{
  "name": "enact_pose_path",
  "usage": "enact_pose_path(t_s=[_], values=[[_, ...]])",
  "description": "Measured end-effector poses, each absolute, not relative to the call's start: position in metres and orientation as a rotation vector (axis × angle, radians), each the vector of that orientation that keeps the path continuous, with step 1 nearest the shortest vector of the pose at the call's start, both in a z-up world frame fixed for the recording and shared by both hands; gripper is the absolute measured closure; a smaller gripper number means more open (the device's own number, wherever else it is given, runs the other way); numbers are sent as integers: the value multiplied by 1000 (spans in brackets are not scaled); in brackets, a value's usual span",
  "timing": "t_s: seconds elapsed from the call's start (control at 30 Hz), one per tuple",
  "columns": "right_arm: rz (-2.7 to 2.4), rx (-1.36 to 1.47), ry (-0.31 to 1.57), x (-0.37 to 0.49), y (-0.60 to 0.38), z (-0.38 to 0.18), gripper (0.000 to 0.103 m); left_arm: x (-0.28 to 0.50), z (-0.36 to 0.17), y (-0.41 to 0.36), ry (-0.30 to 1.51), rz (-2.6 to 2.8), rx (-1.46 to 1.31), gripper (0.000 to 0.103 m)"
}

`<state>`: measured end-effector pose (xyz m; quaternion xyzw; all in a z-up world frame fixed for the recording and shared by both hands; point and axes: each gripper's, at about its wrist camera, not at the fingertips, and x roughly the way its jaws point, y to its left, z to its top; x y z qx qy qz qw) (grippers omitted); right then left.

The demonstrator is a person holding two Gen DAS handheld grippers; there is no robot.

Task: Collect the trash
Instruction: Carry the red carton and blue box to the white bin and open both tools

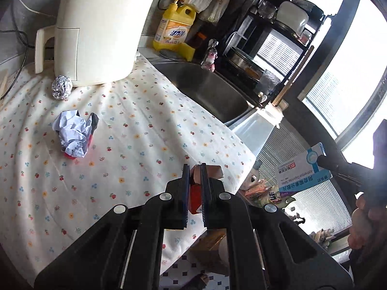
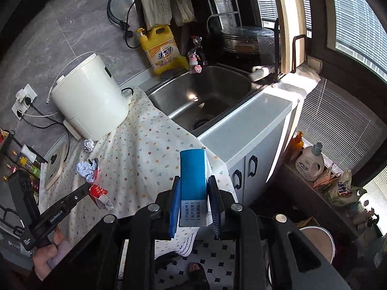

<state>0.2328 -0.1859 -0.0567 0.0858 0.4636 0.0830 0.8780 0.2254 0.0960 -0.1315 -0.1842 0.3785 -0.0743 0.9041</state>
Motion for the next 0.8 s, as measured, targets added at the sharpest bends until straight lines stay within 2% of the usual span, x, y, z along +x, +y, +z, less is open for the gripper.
enact_pose_path(t_s=[0.4, 0.7, 0.77, 0.8], values=[[-118, 349, 1046, 153, -352, -110, 80, 242, -155, -54, 888, -368, -276, 94], [-202, 462, 1111, 118, -428, -162, 78, 236, -177, -148, 968, -459, -206, 94], [-206, 491, 1119, 113, -441, -175, 74, 234, -182, -164, 982, -470, -193, 94], [-213, 505, 1130, 110, -448, -181, 55, 233, -184, -172, 989, -475, -188, 94]])
